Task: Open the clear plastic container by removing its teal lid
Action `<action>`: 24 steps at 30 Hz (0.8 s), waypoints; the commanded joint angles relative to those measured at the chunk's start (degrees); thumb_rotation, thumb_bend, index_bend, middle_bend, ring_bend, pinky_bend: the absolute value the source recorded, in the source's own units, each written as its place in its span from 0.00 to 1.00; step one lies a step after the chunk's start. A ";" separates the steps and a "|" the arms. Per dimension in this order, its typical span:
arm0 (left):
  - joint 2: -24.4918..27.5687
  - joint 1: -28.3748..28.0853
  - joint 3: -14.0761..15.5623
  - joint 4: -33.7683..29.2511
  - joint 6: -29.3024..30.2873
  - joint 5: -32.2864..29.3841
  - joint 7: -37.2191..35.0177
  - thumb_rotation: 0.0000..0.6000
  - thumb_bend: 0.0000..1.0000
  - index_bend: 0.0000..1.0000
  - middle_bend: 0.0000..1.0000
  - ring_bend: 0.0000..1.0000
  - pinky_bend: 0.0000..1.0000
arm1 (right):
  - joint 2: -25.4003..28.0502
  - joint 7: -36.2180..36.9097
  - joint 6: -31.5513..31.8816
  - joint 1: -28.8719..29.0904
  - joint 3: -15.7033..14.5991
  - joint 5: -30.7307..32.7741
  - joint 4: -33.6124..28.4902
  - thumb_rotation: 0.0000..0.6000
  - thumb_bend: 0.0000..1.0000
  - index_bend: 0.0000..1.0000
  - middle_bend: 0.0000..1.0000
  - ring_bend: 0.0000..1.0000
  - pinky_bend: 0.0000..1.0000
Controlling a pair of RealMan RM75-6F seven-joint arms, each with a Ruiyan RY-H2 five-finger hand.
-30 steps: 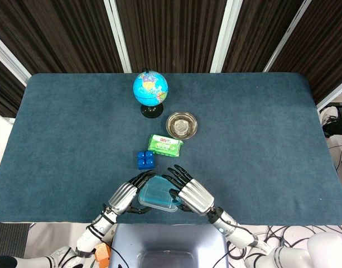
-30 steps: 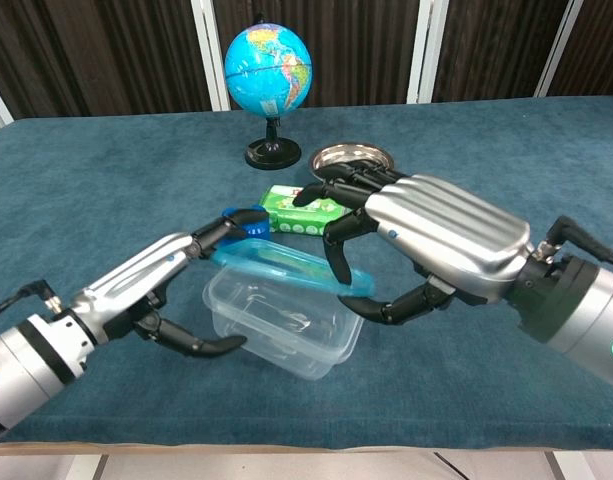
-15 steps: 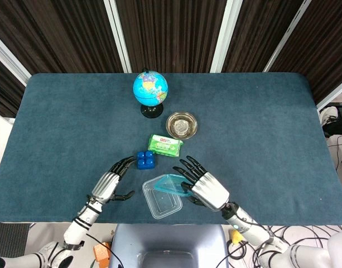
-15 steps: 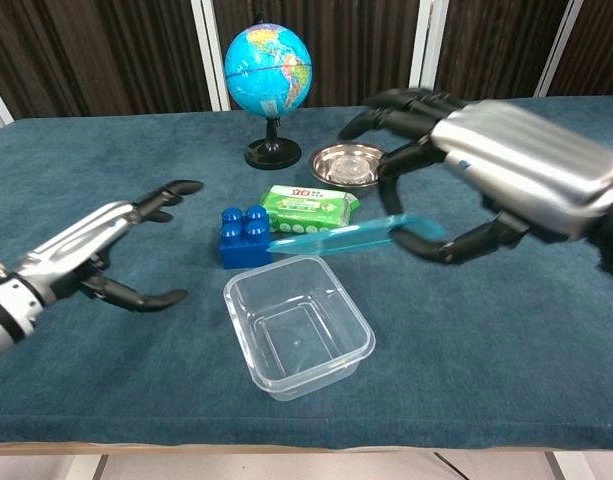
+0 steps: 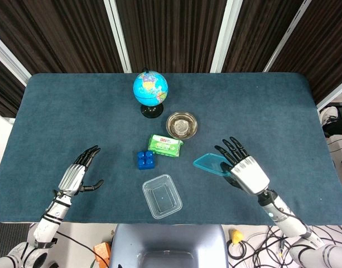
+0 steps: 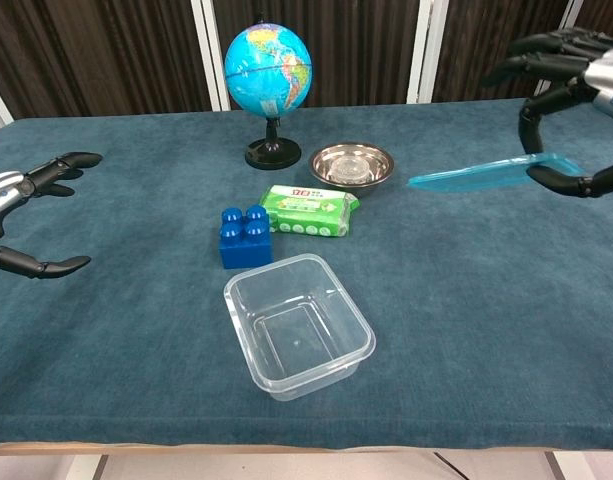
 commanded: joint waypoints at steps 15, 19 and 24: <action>6.65 0.12 2.13 -10.75 -4.51 -0.07 9.08 1.00 0.25 0.00 0.00 0.00 0.12 | 10.40 -4.11 -26.88 0.78 -5.69 15.28 -21.21 1.00 0.00 0.00 0.00 0.00 0.00; 8.65 0.56 2.27 -13.06 -4.06 0.08 11.21 1.00 0.25 0.00 0.00 0.00 0.12 | 16.95 -3.76 -31.48 1.74 -6.96 18.31 -28.27 1.00 0.00 0.00 0.00 0.00 0.00; 12.40 2.01 2.91 -17.86 -2.91 -0.15 14.23 1.00 0.26 0.00 0.00 0.00 0.11 | 23.69 -1.86 -25.68 -1.17 -6.50 18.33 -32.23 1.00 0.00 0.00 0.00 0.00 0.00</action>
